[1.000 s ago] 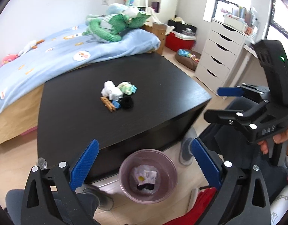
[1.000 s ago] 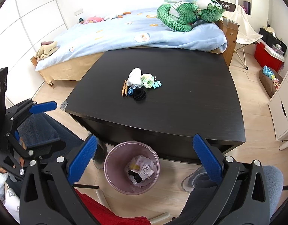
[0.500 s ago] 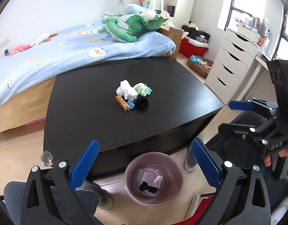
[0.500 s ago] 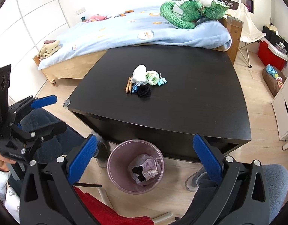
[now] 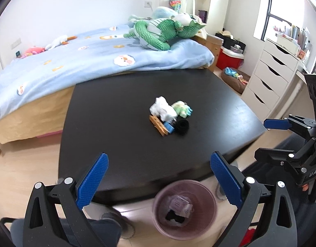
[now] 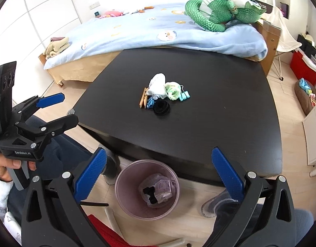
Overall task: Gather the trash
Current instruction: 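Move the right tool to the table and grasp the black hair tie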
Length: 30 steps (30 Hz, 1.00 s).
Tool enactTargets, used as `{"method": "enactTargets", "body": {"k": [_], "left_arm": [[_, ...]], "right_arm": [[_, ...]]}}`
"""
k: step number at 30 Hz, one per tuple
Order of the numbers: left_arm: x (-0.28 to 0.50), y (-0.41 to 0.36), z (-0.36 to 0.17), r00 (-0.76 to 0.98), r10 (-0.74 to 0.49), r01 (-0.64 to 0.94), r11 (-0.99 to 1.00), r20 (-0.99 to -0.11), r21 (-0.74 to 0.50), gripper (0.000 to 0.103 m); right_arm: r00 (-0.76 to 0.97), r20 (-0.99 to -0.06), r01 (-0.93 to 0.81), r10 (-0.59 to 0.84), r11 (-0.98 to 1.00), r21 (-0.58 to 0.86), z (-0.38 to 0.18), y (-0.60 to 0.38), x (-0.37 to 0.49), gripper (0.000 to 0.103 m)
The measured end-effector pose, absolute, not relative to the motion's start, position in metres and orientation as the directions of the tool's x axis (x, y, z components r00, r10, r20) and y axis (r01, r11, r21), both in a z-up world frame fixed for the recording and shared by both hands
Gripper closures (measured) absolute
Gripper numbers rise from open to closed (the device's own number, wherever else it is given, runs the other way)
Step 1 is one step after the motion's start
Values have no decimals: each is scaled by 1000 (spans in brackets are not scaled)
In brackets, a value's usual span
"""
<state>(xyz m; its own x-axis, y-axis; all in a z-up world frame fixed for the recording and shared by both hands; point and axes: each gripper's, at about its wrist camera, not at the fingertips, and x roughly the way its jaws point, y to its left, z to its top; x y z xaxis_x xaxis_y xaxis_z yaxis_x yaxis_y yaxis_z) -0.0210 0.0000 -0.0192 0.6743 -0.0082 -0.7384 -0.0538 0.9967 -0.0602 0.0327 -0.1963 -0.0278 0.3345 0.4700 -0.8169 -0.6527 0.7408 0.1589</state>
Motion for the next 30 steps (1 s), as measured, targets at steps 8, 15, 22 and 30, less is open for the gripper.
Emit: {"method": "enactTargets", "body": {"k": [8,15,22,30], "left_arm": [[-4,24,-40,654,10,-117,989,-757,-88,7],[-7,31,-47,664,13,-149,982,-748,-115,7],[-8,27,-50,666,43,-157,984,-745,-83,7],[-7,25,-53,662,42,-150,986,-748,-77,7]], "right_arm": [[309,-853,-686,420,720,106,-41,-166,68,3],[280,-888,-732,366,680,49,-57,-137,92,3],[232,-927,-769,294,639,10,-86,-107,114,3],[167,-947,-805,274,593,29,-110,-84,125,4]]}}
